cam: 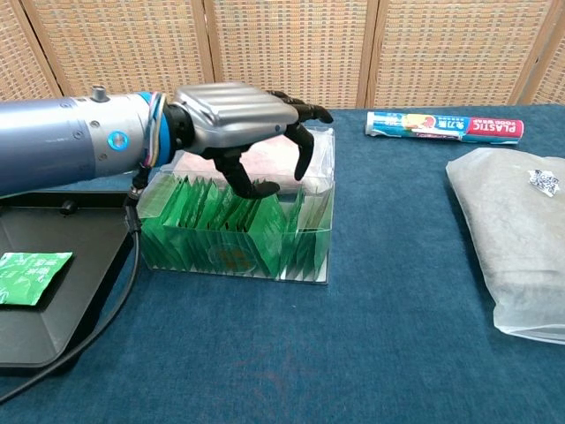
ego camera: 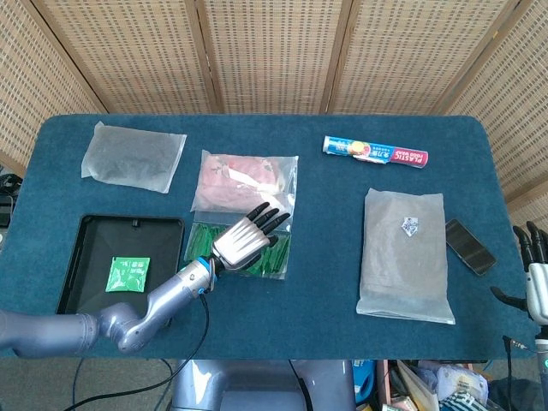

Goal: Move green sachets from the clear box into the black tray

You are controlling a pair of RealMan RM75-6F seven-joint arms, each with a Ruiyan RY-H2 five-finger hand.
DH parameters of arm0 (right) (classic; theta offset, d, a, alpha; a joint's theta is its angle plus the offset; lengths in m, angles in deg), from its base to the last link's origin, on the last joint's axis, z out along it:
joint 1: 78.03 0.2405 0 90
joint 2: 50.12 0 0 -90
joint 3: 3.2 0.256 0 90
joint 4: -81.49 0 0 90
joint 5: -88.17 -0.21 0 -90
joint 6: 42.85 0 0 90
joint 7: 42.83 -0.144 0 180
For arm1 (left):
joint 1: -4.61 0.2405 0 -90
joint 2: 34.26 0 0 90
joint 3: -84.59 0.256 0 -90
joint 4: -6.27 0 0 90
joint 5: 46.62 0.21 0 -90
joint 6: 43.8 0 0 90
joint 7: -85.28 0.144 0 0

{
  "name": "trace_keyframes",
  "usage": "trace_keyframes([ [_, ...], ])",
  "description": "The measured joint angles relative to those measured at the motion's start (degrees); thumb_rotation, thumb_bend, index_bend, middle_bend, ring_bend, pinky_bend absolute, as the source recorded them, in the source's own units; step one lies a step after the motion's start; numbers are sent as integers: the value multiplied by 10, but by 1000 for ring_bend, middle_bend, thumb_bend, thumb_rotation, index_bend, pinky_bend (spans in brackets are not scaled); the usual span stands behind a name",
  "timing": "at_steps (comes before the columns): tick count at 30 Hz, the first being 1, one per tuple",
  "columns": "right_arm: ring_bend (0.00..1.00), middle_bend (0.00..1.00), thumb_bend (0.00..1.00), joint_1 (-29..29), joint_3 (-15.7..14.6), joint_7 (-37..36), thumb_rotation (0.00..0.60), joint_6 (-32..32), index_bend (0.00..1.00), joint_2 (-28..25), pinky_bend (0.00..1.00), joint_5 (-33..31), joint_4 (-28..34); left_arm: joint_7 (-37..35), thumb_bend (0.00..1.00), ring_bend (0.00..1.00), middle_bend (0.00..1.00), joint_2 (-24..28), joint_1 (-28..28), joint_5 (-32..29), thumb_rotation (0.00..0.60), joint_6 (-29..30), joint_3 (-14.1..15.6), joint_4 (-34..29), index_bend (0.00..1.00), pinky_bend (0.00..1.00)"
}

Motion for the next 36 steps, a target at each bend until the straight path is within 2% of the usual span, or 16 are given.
trace_keyframes([
  [15,0,0,0,-1,3,-7,600,2,0,-3,0,-5,1,49,443,0,0,-30,-18,-48,600,7,10,29,415,0],
  [36,0,0,0,-2,4,-17,600,5,0,-6,0,-7,-1,66,443,0,0,-77,-45,-106,600,9,-1,78,415,0],
])
